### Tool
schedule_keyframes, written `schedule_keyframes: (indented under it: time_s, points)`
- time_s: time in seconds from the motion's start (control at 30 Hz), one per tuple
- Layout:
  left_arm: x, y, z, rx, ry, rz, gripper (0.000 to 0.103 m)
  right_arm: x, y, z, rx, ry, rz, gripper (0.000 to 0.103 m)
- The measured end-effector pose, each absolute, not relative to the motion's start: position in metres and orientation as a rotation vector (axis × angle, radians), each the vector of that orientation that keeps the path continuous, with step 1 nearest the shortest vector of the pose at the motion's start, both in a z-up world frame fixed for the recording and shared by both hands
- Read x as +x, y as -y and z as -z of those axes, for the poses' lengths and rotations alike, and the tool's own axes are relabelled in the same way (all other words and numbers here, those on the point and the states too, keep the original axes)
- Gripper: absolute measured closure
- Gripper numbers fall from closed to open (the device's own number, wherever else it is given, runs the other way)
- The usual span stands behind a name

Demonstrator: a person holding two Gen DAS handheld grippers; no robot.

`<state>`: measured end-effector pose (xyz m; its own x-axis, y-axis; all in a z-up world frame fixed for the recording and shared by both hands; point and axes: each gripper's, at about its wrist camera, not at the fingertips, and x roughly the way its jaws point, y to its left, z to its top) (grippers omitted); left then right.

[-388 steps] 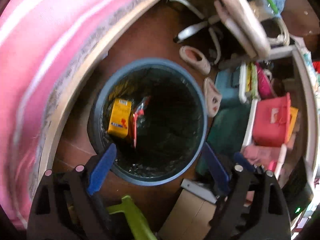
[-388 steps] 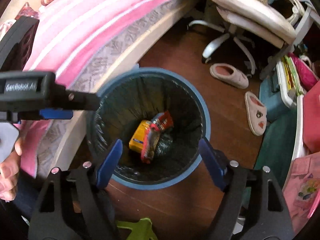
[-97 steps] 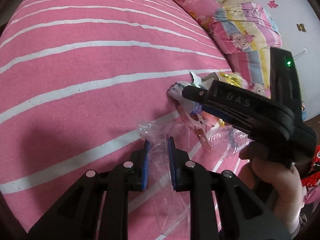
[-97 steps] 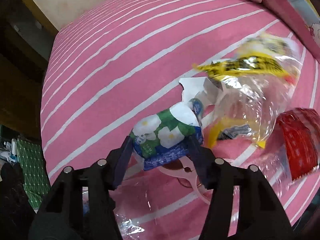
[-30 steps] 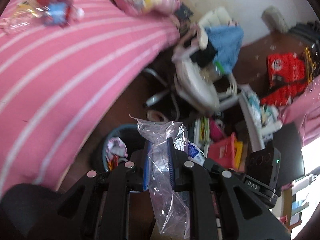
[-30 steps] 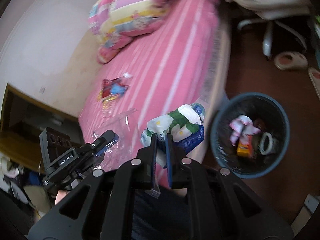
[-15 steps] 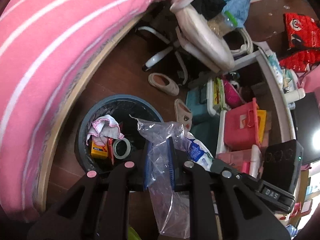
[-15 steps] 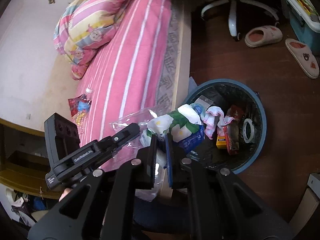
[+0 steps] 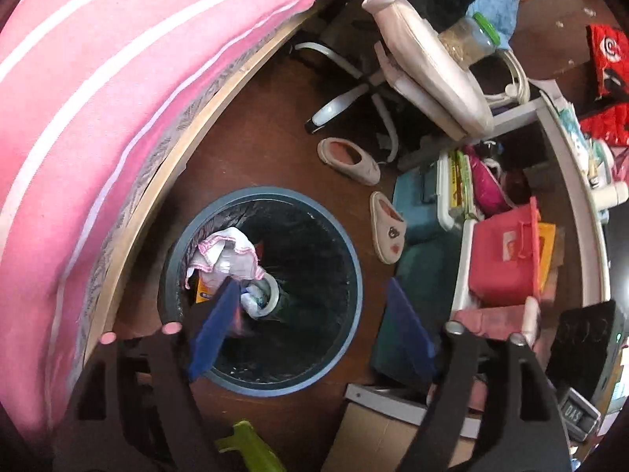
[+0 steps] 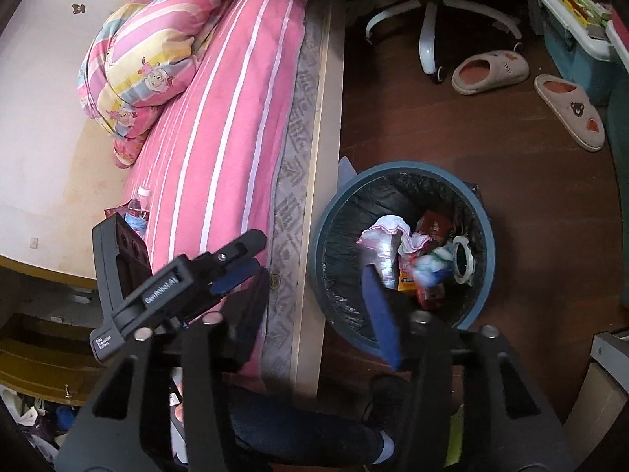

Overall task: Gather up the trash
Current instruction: 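Move both tools back over the bed toward the remaining trash, then grasp the yellow-labelled wrapper with the left tool while the right tool grasps the red snack bag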

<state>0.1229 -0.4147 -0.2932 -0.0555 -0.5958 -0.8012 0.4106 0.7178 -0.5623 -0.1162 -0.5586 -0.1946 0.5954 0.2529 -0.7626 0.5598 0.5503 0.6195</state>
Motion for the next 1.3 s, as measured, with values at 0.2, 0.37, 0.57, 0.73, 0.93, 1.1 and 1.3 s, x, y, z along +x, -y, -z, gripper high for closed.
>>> schedule_keyframes:
  time_s: [0.2,0.37,0.57,0.73,0.93,1.1,1.3]
  points:
    - [0.119,0.395,0.273,-0.251,-1.366,0.835,0.023,-0.114,0.542,0.175,0.978,-0.940,0.187,0.040]
    - [0.113,0.348,0.239,-0.412,-1.262,0.838,0.019,-0.103,0.518,0.148,0.921,-0.917,0.128,0.033]
    - [0.115,0.285,0.200,-0.579,-1.133,0.825,0.018,-0.070,0.476,0.110,0.852,-0.894,0.026,0.027]
    - [0.120,0.226,0.165,-0.631,-1.039,0.812,0.018,-0.036,0.430,0.086,0.782,-0.888,-0.073,0.026]
    - [0.139,0.149,0.144,-0.614,-0.974,0.723,0.017,0.015,0.370,0.067,0.639,-0.887,-0.161,0.025]
    - [0.172,0.083,0.143,-0.643,-0.944,0.624,0.016,0.062,0.328,0.059,0.444,-0.872,-0.195,0.024]
    - [0.222,0.039,0.152,-0.605,-0.908,0.543,0.015,0.123,0.286,0.063,0.219,-0.829,-0.204,0.023]
